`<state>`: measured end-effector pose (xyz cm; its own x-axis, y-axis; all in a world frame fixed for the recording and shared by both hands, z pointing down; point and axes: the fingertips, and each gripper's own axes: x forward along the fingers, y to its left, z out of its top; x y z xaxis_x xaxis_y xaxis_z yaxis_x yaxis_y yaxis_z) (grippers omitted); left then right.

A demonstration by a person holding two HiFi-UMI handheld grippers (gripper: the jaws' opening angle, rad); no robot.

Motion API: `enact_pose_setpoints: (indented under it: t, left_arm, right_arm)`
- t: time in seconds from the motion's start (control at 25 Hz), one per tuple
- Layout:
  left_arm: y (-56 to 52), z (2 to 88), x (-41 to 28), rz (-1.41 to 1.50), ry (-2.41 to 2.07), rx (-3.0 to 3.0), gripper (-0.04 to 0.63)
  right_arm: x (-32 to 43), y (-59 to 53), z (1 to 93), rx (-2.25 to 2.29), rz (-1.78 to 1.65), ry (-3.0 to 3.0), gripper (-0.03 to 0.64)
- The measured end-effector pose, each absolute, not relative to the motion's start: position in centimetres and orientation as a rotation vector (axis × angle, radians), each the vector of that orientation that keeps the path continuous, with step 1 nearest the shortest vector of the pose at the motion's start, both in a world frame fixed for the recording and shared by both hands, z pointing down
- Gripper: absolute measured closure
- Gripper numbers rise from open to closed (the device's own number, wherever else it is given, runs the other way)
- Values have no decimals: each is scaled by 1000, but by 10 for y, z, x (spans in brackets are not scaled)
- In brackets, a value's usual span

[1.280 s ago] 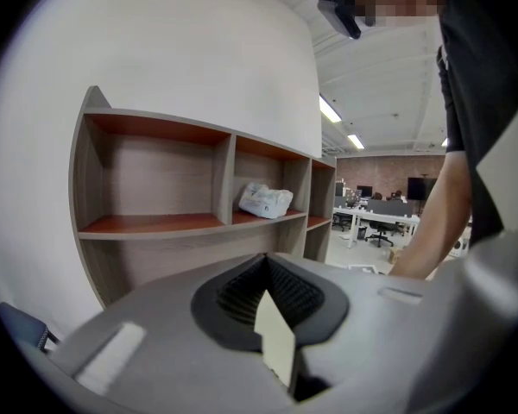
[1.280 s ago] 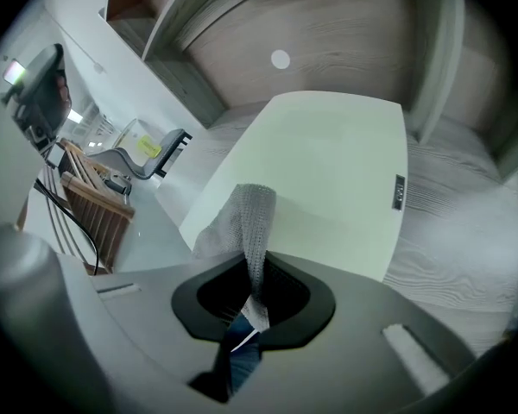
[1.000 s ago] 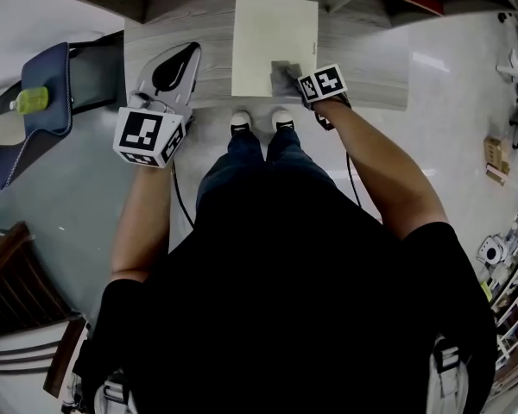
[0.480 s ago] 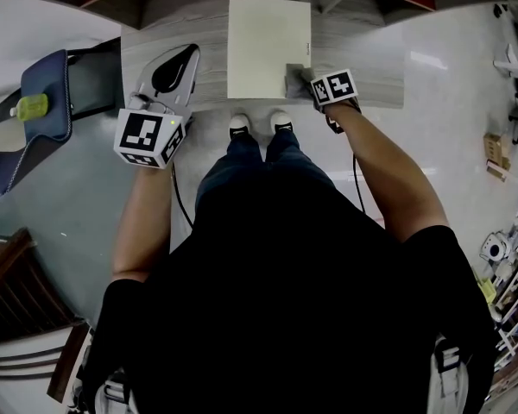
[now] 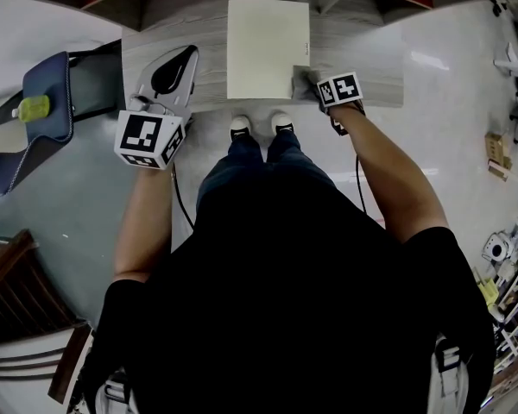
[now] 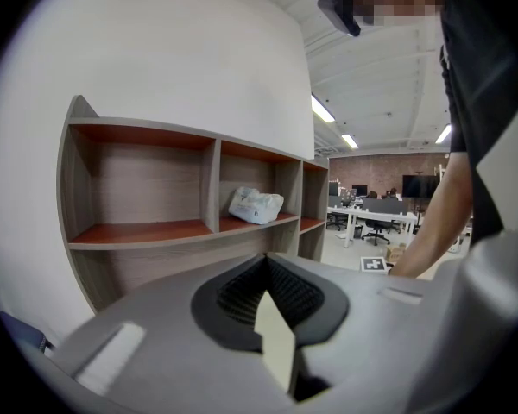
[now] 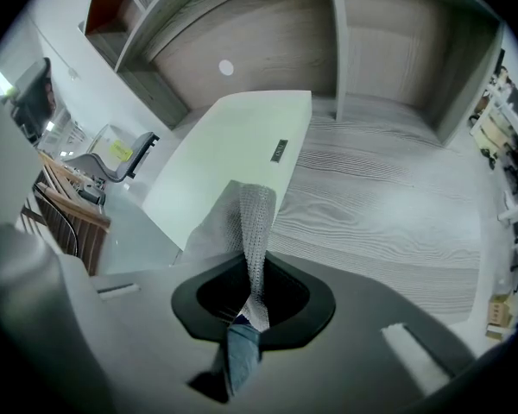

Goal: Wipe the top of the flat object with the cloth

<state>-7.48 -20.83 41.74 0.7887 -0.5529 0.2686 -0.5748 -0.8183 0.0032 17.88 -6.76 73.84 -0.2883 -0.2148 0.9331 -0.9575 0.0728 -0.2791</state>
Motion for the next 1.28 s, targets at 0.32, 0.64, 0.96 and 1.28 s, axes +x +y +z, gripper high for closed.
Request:
enact_pose_setpoints:
  t: [0.32, 0.64, 0.96, 1.28]
  left_arm:
    - [-204, 412, -73, 392, -914, 2907, 595]
    - [-205, 401, -75, 385, -924, 2929, 595]
    - [-202, 387, -76, 373, -925, 2952, 594]
    - [-196, 372, -74, 348, -911, 2970, 595]
  right_arm:
    - [188, -66, 729, 1233, 1268, -1625, 598]
    - [203, -66, 702, 1322, 1266, -1682, 600]
    - [209, -67, 662, 1412, 1235, -1762, 600]
    - [210, -84, 608, 1499, 1061, -1873, 600]
